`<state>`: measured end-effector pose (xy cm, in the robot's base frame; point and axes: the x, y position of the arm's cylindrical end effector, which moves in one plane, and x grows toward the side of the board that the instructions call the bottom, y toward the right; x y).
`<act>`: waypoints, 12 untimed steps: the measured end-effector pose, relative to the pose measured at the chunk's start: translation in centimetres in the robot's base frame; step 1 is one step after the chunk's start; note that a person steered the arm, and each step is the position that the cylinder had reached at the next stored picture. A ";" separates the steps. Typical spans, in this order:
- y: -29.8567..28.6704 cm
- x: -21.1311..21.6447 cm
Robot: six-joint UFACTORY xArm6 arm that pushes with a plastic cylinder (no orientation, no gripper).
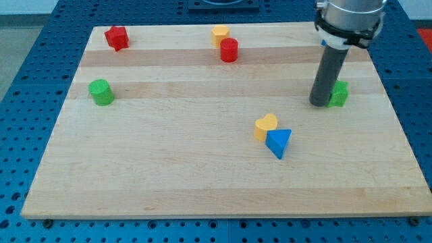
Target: Push the green star vertically below the blue cube
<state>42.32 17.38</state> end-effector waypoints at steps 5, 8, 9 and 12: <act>2.7 0.0; 1.8 1.1; 0.9 3.7; -3.3 9.2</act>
